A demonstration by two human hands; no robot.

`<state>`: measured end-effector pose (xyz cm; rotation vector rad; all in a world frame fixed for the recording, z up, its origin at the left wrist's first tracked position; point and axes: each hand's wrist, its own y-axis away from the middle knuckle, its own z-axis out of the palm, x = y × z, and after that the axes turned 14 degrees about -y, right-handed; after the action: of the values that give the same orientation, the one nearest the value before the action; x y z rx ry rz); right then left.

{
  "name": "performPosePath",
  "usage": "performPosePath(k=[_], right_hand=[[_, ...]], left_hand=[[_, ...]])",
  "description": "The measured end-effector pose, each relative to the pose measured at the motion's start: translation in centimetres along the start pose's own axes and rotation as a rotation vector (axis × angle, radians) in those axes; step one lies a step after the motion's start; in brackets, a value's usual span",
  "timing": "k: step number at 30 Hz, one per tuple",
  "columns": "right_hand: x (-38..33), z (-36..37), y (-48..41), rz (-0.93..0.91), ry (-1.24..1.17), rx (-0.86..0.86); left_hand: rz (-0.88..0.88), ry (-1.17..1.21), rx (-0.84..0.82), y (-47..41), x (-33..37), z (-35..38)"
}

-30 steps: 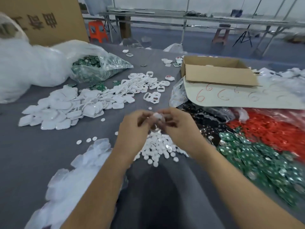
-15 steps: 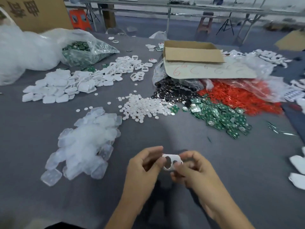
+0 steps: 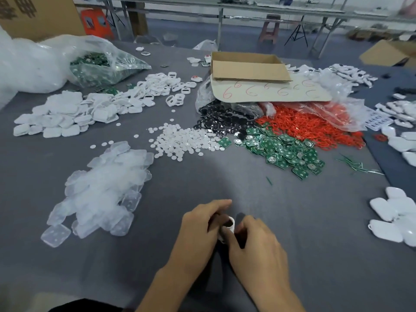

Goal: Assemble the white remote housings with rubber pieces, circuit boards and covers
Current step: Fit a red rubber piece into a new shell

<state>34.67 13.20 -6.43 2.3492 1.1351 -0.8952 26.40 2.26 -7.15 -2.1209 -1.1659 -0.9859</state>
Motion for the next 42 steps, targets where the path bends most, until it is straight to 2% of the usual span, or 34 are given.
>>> performPosePath(k=[3,8,14,17,20,23,25,28,30,32,34,37,39,42], right_hand=[[0.2,-0.7,-1.3,-0.030,-0.148,0.047],[1.7,-4.4,-6.7,-0.123,-0.355,0.285],[3.8,-8.2,-17.7,-0.058,-0.297,0.385],[4.4,-9.8,-23.9,-0.074,-0.195,0.451],[4.9,-10.8,-29.4,-0.021,-0.049,0.405],[5.7,-10.8,-31.8,0.022,0.021,0.343],[6.3,-11.0,-32.2,0.010,0.024,0.370],[6.9,-11.6,-32.1,-0.075,-0.017,0.431],[6.5,-12.1,-31.4,-0.131,-0.119,0.500],[5.4,-12.4,-30.0,-0.156,-0.258,0.546],[3.8,-12.4,-27.7,-0.186,-0.420,0.514],[1.6,-11.3,-22.7,-0.235,-0.615,0.401],[0.7,-9.7,-18.9,-0.257,-0.651,0.335],[-0.7,-6.1,-13.9,-0.268,-0.747,0.277]], left_hand=[[0.020,-0.078,0.115,-0.4,0.6,0.3],[0.148,-0.066,0.212,-4.6,4.7,1.9],[0.304,-0.225,0.025,-15.8,9.8,8.5],[0.311,-0.439,-0.040,-22.5,11.1,11.6],[0.379,-0.702,-0.125,-27.5,12.0,13.7],[0.447,-0.744,-0.199,-30.2,11.9,14.7],[0.456,-0.649,-0.209,-31.1,11.3,14.9],[0.406,-0.384,-0.146,-31.5,10.8,14.4],[0.323,-0.216,-0.125,-31.1,11.2,13.7],[0.250,-0.068,-0.187,-30.3,11.9,12.7],[0.224,0.102,-0.234,-28.5,11.9,11.2],[0.178,0.311,-0.161,-23.9,10.0,7.8],[0.089,0.406,-0.105,-20.0,8.1,5.4],[0.018,0.499,-0.123,-14.1,5.5,2.1]])
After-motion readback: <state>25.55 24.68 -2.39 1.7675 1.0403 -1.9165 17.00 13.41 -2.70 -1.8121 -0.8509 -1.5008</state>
